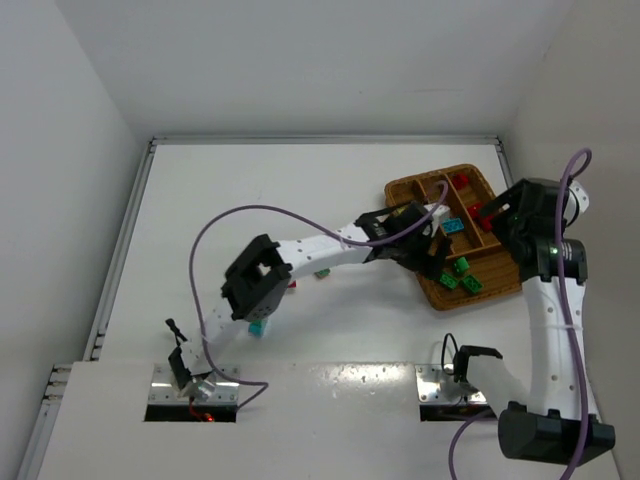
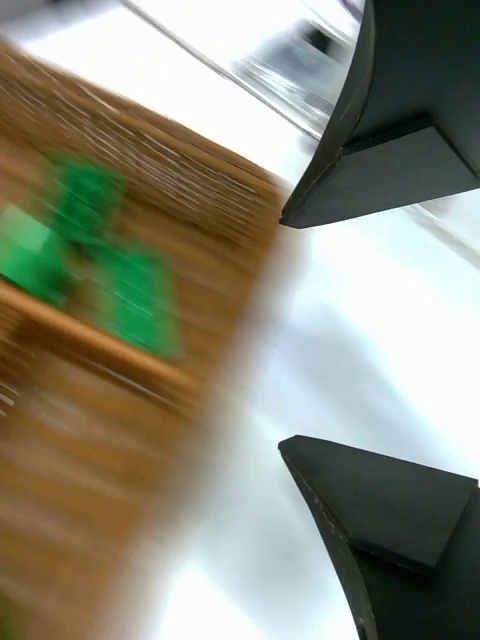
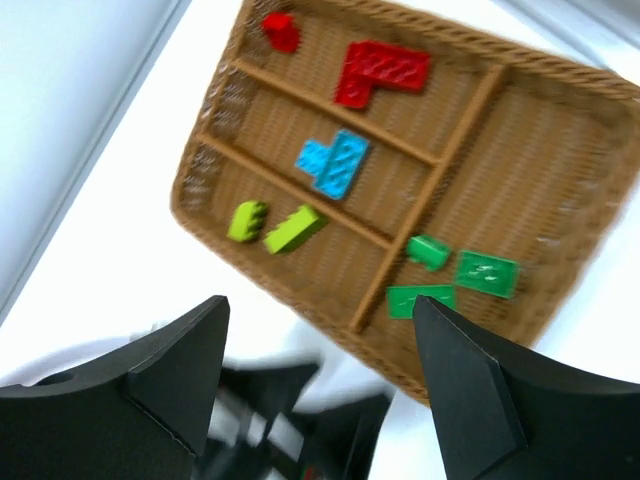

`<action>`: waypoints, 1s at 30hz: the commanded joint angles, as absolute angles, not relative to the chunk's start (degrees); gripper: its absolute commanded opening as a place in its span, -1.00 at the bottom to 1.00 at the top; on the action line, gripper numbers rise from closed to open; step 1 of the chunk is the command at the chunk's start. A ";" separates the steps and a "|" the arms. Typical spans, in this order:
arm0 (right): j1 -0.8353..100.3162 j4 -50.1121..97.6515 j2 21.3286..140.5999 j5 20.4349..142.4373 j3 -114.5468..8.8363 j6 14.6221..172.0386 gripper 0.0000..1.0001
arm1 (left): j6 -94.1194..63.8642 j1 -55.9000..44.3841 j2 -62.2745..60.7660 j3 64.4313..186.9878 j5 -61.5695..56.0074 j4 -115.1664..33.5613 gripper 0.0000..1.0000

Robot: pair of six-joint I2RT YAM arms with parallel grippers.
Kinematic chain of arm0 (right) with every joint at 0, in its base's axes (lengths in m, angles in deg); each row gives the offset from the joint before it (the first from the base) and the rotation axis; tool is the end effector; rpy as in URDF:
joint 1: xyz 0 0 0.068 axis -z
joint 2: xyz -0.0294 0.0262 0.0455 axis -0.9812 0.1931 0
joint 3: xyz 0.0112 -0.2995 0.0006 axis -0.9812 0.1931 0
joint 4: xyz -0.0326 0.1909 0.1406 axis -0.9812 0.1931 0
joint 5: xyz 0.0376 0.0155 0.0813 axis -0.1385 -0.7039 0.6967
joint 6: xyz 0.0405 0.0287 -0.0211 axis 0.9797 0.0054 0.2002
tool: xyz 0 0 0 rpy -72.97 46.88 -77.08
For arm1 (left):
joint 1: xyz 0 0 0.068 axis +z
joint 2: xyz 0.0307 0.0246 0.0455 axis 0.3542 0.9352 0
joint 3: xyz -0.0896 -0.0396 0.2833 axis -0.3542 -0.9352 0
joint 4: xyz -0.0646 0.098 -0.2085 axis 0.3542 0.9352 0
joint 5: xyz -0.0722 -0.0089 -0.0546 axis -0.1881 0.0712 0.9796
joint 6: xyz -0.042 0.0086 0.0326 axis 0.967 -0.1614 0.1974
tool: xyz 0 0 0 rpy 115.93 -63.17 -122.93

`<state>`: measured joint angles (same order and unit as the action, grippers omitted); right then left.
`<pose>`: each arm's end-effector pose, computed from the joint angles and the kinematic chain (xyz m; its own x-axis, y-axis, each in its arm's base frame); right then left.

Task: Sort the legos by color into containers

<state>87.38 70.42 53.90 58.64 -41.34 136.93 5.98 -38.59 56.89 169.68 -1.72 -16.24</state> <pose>0.1393 -0.0302 0.3820 -0.1116 0.7689 -0.6296 0.6826 0.5198 0.5138 0.2667 -0.4611 0.2506 -0.7652 0.2455 -0.5951 0.5934 0.6276 -0.5040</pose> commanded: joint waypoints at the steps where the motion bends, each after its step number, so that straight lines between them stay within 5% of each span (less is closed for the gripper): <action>1: 87.74 65.46 56.91 67.08 -41.56 137.14 0.50 | 2.13 -35.78 37.52 155.63 -9.62 -12.51 0.83; 5: 82.31 62.03 64.55 73.70 -40.85 135.03 0.53 | 4.57 -29.02 19.94 129.56 -13.23 -12.51 0.80; 9: 66.07 58.60 72.03 68.88 -42.07 132.23 0.56 | 5.72 -20.32 5.16 117.47 -17.71 -9.26 0.78; 16: 41.81 59.39 95.04 65.27 -55.34 120.28 0.58 | 7.04 -3.89 -4.79 109.88 -21.15 -2.14 0.73; 30: 35.28 66.33 128.53 69.75 -88.83 105.68 0.65 | 9.24 14.05 -7.60 105.31 -18.43 -2.14 0.73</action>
<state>37.04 64.56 125.40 68.56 -82.95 111.51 8.43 12.05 -4.70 105.68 -18.38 -1.86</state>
